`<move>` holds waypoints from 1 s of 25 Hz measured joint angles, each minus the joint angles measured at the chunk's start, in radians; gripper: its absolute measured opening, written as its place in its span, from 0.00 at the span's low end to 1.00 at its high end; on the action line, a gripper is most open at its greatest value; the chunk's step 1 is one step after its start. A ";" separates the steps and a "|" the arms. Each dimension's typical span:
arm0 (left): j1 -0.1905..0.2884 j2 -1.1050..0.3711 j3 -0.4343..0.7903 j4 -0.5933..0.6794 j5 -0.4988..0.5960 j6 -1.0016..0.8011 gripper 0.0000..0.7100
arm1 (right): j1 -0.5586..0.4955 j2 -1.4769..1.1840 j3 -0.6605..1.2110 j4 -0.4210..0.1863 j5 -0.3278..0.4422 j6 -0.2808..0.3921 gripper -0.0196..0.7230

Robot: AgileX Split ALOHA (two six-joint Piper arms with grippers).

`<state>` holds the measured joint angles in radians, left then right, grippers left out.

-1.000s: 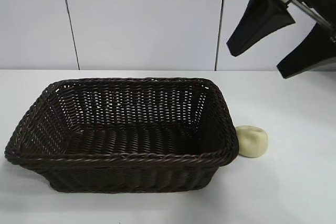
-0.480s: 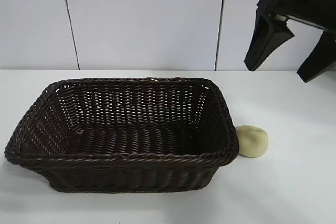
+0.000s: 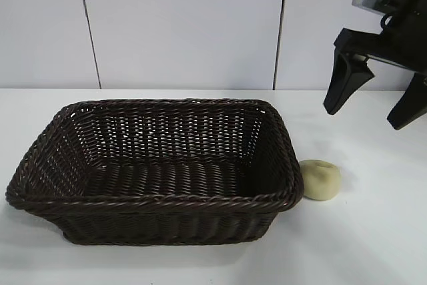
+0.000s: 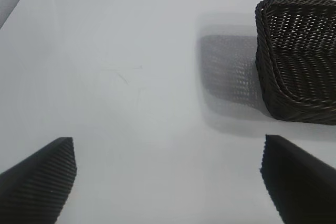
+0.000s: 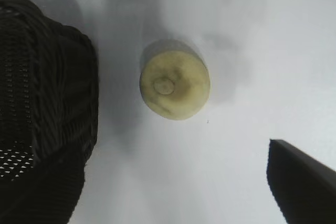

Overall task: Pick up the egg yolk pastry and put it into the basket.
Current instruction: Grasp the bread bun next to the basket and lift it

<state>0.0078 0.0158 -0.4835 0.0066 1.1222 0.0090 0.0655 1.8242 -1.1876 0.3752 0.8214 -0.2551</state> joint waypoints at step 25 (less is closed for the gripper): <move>0.000 0.000 0.000 0.000 0.000 0.000 0.98 | 0.000 0.184 -0.001 0.159 -0.089 -0.109 0.63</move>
<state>0.0078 0.0158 -0.4835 0.0066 1.1222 0.0090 0.0655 2.0086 -1.1887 0.5340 0.7329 -0.3638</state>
